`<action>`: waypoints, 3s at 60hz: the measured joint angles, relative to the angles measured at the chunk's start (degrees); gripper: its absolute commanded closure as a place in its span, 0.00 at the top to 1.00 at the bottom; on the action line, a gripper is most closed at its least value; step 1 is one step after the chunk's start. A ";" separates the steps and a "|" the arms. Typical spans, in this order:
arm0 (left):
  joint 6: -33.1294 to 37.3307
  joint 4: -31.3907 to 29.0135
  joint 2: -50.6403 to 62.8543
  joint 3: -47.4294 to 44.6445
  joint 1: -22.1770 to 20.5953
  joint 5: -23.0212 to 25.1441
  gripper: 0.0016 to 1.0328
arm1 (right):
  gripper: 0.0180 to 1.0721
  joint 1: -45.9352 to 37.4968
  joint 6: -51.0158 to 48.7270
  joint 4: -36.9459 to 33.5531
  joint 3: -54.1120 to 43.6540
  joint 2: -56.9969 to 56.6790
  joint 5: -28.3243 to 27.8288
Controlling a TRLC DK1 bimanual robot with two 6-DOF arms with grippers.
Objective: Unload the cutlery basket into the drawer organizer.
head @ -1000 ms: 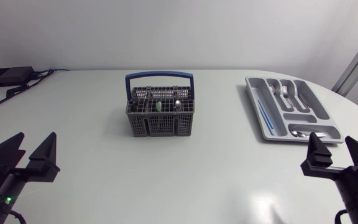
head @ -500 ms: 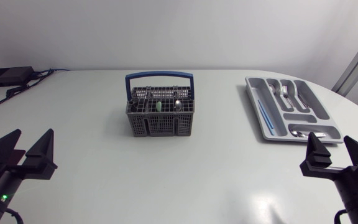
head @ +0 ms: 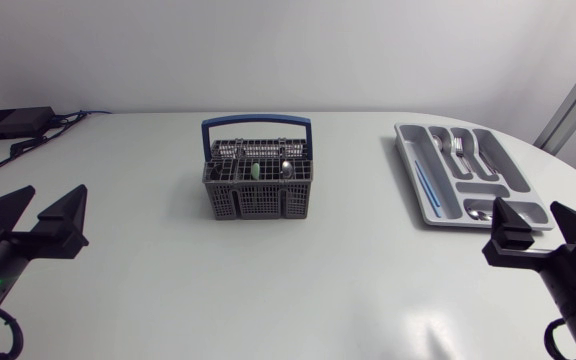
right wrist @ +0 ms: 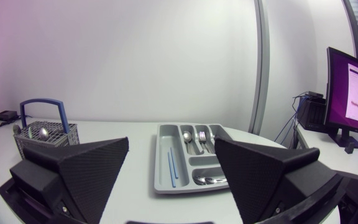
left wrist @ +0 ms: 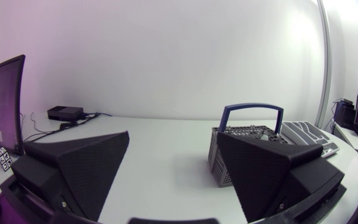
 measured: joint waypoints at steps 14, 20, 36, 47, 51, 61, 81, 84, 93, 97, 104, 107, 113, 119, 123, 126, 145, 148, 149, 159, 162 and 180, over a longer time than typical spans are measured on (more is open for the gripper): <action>0.00 0.00 9.11 4.63 -1.84 0.00 0.94 | 0.95 3.67 0.00 2.10 4.44 9.35 1.99; 0.00 -0.72 12.50 6.78 -2.25 0.00 0.93 | 0.95 5.60 0.02 2.14 6.08 13.05 3.23; 0.00 -10.95 24.74 15.93 -3.34 -0.26 0.93 | 0.95 10.93 0.07 1.42 10.95 21.75 7.13; 0.11 -17.55 31.47 22.38 -6.19 -2.16 0.94 | 0.95 15.13 0.07 -1.57 14.69 26.25 9.84; 0.52 -19.02 33.22 24.02 -7.13 -2.19 0.94 | 0.95 16.06 0.07 -2.75 15.72 27.61 10.27; 4.74 -20.85 36.65 26.45 -9.07 -2.40 0.95 | 0.95 17.57 0.07 -6.93 18.82 31.39 11.04; 10.21 -22.05 43.39 29.79 -13.31 -2.36 0.95 | 0.95 21.27 0.04 -14.23 25.16 40.06 11.85; 11.10 -21.97 44.76 30.40 -14.25 -2.38 0.95 | 0.95 22.10 0.04 -14.62 25.73 41.11 11.80; 13.81 -22.64 49.27 33.20 -15.43 -2.38 0.95 | 0.95 23.96 -0.04 -16.87 28.02 44.81 10.38; 15.19 -22.99 50.93 34.60 -15.65 -2.38 0.95 | 0.95 24.37 -0.48 -18.05 29.27 46.60 8.61; 16.96 -24.68 53.66 37.53 -16.15 -2.40 0.95 | 0.95 25.11 -1.18 -19.34 31.02 49.48 6.40; 17.92 -25.49 54.86 38.60 -16.61 -2.58 0.95 | 0.95 25.14 -1.27 -19.89 31.89 50.99 4.52; 19.41 -27.93 57.33 41.33 -17.81 -2.97 0.95 | 0.95 25.14 -1.29 -20.96 33.70 54.38 1.09; 21.18 -29.97 59.69 44.02 -18.95 -3.04 0.95 | 0.95 25.14 -1.27 -22.08 35.30 57.42 -0.57; 22.80 -31.98 61.72 46.31 -19.69 -3.28 0.95 | 0.95 25.24 -1.29 -22.49 36.33 59.01 -1.03; 23.87 -33.14 63.52 48.02 -20.35 -4.46 0.95 | 0.95 25.49 -1.29 -23.17 37.29 60.06 -1.14; 25.35 -35.26 71.10 55.56 -23.10 -12.37 0.95 | 0.95 25.94 -2.29 -24.41 43.28 66.25 -1.33; 25.40 -35.58 71.87 56.85 -23.74 -13.20 0.95 | 0.95 25.94 -2.60 -24.39 43.78 67.08 -1.31; 25.40 -35.69 72.11 57.29 -24.00 -13.57 0.95 | 0.95 25.94 -2.58 -24.41 43.93 67.32 -1.33; 25.33 -37.03 76.37 62.77 -26.75 -18.40 0.91 | 0.95 25.94 -2.78 -24.35 44.94 70.03 -1.33; 25.20 -38.25 78.29 64.94 -27.36 -19.12 0.87 | 0.95 25.94 -2.80 -24.24 45.13 71.06 -1.33; 21.84 -44.48 83.76 72.35 -28.72 -21.09 0.78 | 0.95 25.94 -3.26 -24.13 46.01 72.24 -1.33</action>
